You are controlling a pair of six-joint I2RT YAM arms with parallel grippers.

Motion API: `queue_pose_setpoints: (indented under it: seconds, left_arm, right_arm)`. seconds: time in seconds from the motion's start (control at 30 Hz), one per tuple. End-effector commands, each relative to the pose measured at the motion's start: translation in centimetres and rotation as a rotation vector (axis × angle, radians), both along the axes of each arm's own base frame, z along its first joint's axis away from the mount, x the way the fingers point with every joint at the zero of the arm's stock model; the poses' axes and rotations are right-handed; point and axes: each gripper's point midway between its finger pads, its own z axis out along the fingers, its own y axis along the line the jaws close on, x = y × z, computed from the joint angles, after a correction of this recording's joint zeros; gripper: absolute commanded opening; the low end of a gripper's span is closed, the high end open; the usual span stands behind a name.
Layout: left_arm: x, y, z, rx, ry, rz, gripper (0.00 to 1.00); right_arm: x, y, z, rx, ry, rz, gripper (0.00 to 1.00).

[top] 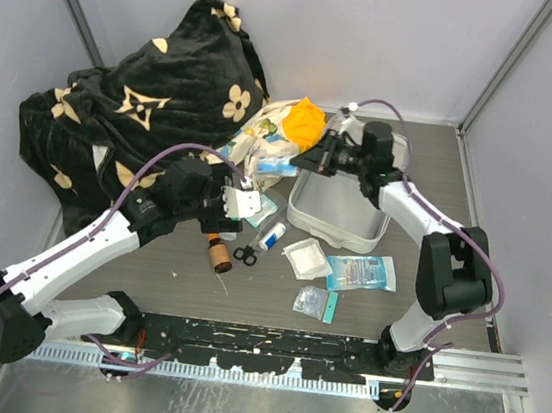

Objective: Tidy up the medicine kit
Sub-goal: Place the medical item at the medicine box.

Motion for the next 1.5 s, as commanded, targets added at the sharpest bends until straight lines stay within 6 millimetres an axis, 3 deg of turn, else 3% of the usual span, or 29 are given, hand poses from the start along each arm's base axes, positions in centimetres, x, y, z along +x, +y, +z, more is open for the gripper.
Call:
queue_pose_setpoints:
  seconds: [0.0, 0.17, 0.3, 0.57, 0.9, 1.23, 1.33, 1.47]
  left_arm:
    - [1.0, 0.3, 3.5, -0.118, -0.09, 0.051, 0.98]
    - [1.2, 0.8, 4.0, -0.145, -0.089, 0.072, 0.98]
    - [1.1, 1.2, 4.1, -0.155, -0.091, 0.075, 0.98]
    - [0.7, 1.3, 4.1, -0.168, -0.08, 0.064, 0.98]
    - [0.4, 1.2, 3.8, -0.173, -0.063, 0.048, 0.98]
    - [0.4, 1.1, 3.0, -0.163, -0.043, 0.04, 0.98]
    - [0.4, 1.1, 2.7, -0.158, -0.037, 0.038, 0.98]
    - [0.3, 1.1, 2.7, -0.161, -0.038, 0.035, 0.98]
  right_arm:
    - [2.2, -5.4, 3.1, 0.006, -0.112, -0.208, 0.01]
    - [3.1, -10.2, 0.4, -0.093, -0.097, -0.422, 0.01]
    - [2.7, -12.2, -1.5, -0.157, -0.091, -0.531, 0.01]
    - [4.1, -15.8, -4.4, -0.208, -0.05, -0.712, 0.01]
    - [7.1, -15.6, -7.6, -0.231, -0.003, -0.719, 0.01]
    - [10.4, -14.7, -9.6, -0.218, 0.015, -0.699, 0.01]
    - [10.7, -14.6, -10.7, -0.237, 0.041, -0.688, 0.06]
    - [11.2, -14.8, -11.3, -0.276, 0.04, -0.681, 0.19]
